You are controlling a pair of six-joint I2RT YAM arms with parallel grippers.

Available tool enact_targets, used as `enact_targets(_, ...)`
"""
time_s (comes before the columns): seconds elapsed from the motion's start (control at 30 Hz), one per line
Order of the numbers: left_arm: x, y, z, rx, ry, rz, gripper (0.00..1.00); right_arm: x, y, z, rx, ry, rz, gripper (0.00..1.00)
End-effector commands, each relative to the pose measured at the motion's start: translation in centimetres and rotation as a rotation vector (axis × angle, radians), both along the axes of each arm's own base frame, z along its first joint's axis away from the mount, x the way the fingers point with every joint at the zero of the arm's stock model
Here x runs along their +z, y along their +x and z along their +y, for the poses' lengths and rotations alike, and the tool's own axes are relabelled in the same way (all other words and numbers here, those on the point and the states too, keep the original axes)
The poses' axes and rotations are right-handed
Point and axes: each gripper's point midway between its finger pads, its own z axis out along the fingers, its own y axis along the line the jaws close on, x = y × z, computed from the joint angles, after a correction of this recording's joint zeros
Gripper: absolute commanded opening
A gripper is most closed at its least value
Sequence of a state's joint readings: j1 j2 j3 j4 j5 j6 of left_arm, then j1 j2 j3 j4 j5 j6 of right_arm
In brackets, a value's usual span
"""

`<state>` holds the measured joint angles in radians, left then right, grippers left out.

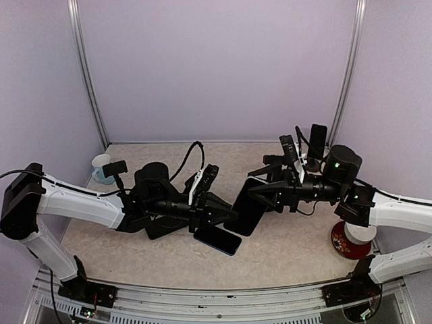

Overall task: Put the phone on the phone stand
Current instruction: Pass from the left arm to the right

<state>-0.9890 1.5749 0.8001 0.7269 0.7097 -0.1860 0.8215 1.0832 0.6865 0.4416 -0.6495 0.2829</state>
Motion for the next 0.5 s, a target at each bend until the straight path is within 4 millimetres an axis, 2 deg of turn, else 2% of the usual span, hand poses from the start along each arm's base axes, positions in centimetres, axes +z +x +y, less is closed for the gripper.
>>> enact_targets(0.0, 3.0, -0.3, 0.4, 0.007, -0.097, -0.061, 0.0, 0.5, -0.2, -0.3, 0.011, 0.034, -0.011, 0.61)
enact_targets(0.3, 2.6, -0.3, 0.2, 0.005, -0.093, -0.052, 0.0, 1.5, -1.5, 0.2, 0.116, 0.108, 0.005, 0.52)
enact_targets(0.47, 2.6, -0.3, 0.1, 0.004, -0.092, -0.05, 0.0, 1.4, -1.3, 0.7, 0.133, 0.106, 0.014, 0.46)
